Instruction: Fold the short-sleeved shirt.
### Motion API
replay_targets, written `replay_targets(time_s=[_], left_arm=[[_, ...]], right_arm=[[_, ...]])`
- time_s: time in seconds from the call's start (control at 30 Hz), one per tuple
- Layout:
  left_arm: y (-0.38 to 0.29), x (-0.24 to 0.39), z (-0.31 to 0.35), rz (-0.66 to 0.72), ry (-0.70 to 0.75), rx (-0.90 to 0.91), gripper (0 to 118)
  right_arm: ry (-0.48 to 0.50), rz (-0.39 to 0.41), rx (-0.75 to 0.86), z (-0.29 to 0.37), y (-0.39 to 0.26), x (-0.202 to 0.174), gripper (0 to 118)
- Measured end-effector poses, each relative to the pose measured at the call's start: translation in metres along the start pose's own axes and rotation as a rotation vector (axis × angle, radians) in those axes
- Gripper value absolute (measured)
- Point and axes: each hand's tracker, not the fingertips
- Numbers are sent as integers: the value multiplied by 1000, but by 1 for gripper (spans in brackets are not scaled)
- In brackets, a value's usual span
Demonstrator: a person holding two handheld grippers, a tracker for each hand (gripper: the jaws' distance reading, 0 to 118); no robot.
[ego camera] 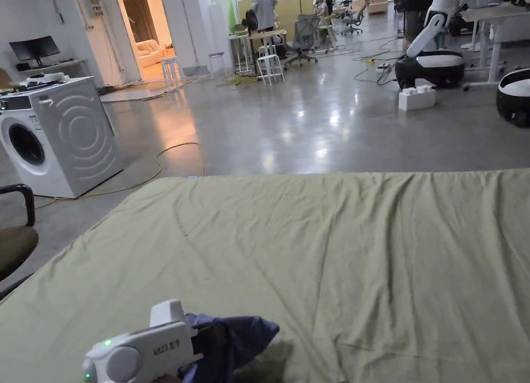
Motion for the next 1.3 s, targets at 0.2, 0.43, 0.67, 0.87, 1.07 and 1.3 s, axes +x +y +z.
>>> replay_targets(time_s=[0.2,0.43,0.67,0.87,1.07,1.3], left_arm=[[29,118,-7,-59,-285,74,5],[-87,299,-76,-256,-543,-183,5],[-296,429,-91,-557,-819,-542,5],[-358,436,-78,-683,-751,-549,50],[-257,366,-22,-598,-690,-267,76],[-142,252,127,-539,-316,201,80]], right_arm=[[-48,-40,32,23,-8,18,1],[-153,-93,68,63,-19,48,1],[-268,-130,56,96,-35,75,1],[-301,-159,41,105,-49,84,1],[-228,-129,78,88,-38,73,1],[-93,-7,181,66,-1,36,1]])
